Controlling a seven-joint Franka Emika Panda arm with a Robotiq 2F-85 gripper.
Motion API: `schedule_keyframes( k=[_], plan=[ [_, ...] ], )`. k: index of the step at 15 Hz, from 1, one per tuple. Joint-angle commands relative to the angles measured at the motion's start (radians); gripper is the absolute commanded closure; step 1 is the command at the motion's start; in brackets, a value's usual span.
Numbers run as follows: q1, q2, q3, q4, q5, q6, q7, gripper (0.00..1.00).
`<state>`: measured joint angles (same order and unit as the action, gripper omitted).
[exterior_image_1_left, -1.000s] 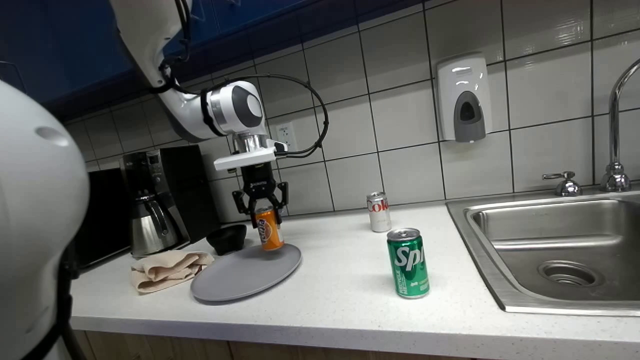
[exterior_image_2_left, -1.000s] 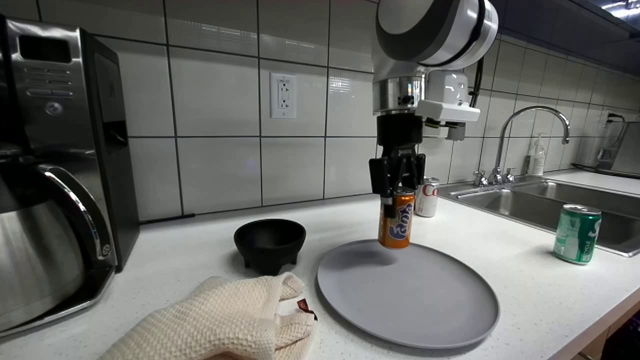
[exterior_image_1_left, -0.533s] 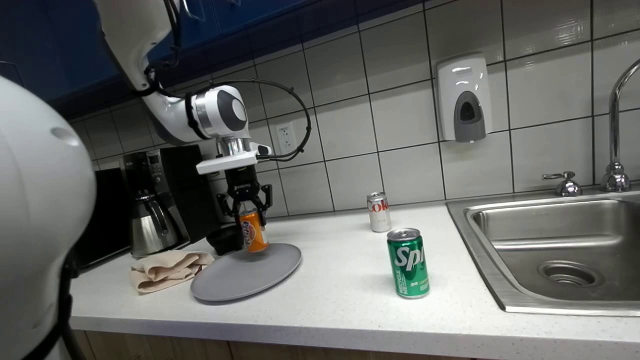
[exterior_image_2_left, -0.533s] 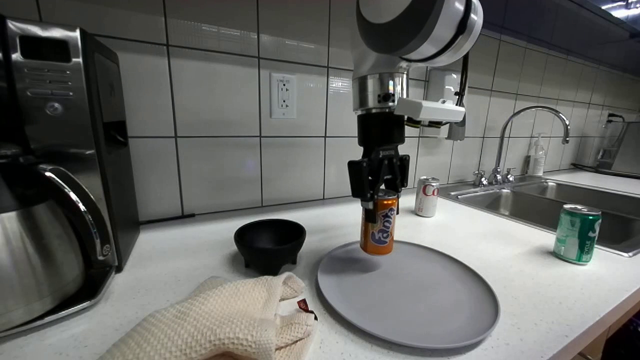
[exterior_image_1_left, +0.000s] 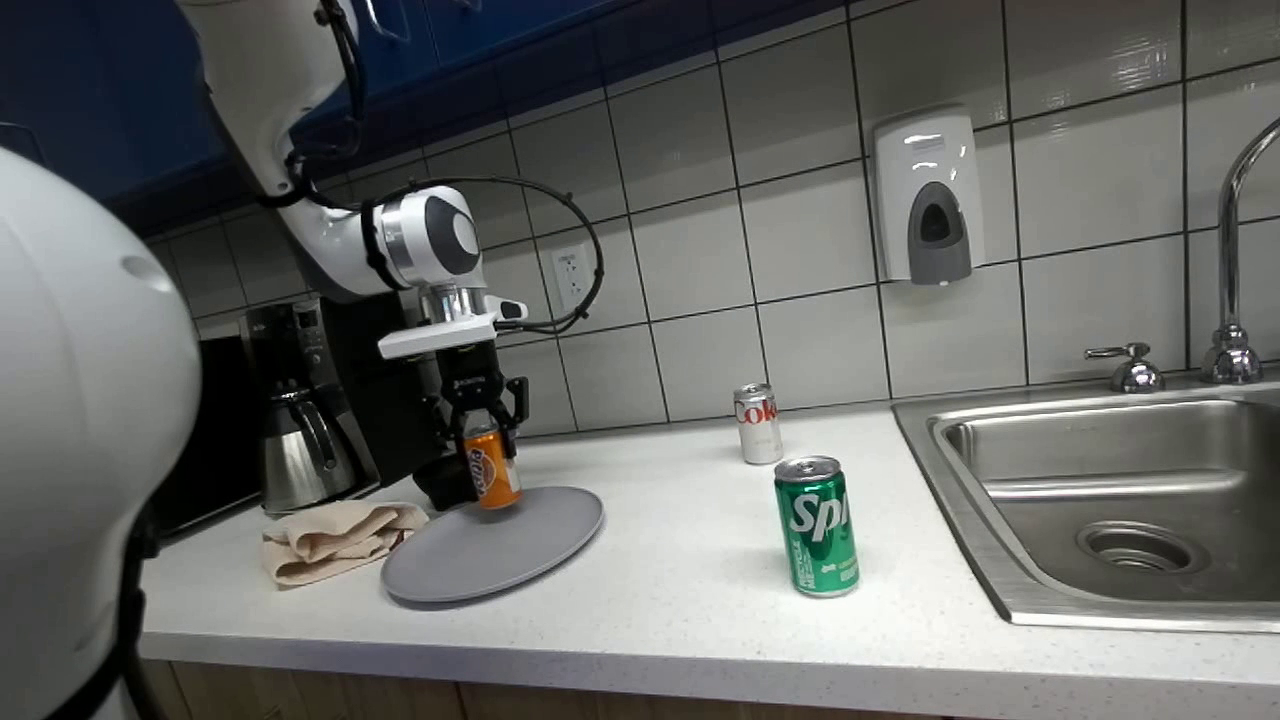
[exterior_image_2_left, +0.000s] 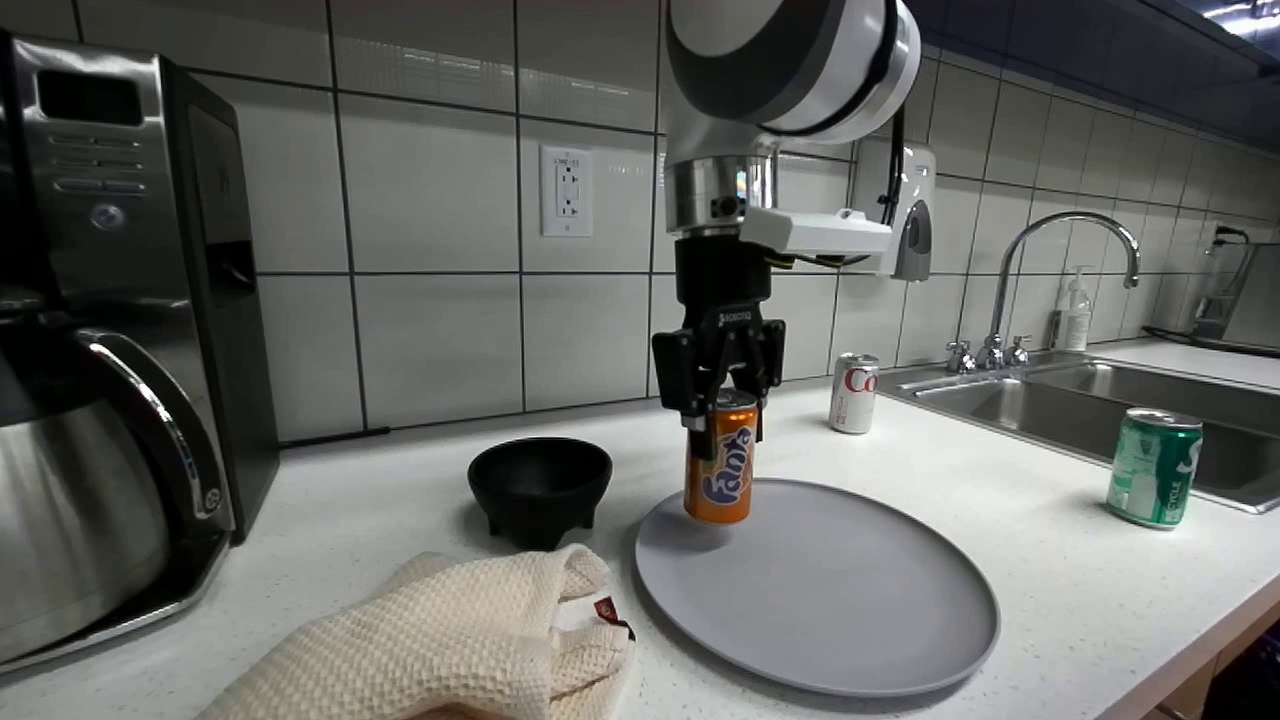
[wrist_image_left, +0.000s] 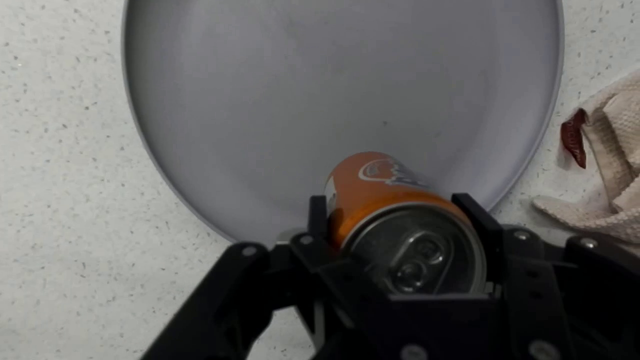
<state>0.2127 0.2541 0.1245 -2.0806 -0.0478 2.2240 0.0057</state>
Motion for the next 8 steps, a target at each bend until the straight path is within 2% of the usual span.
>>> schedule_keyframes(
  k=[1, 8],
  plan=[
    [0.01, 0.033, 0.009, 0.054, -0.03, -0.028, 0.054, 0.62],
    [0.026, 0.077, 0.005, 0.085, -0.031, -0.028, 0.078, 0.62]
  ],
)
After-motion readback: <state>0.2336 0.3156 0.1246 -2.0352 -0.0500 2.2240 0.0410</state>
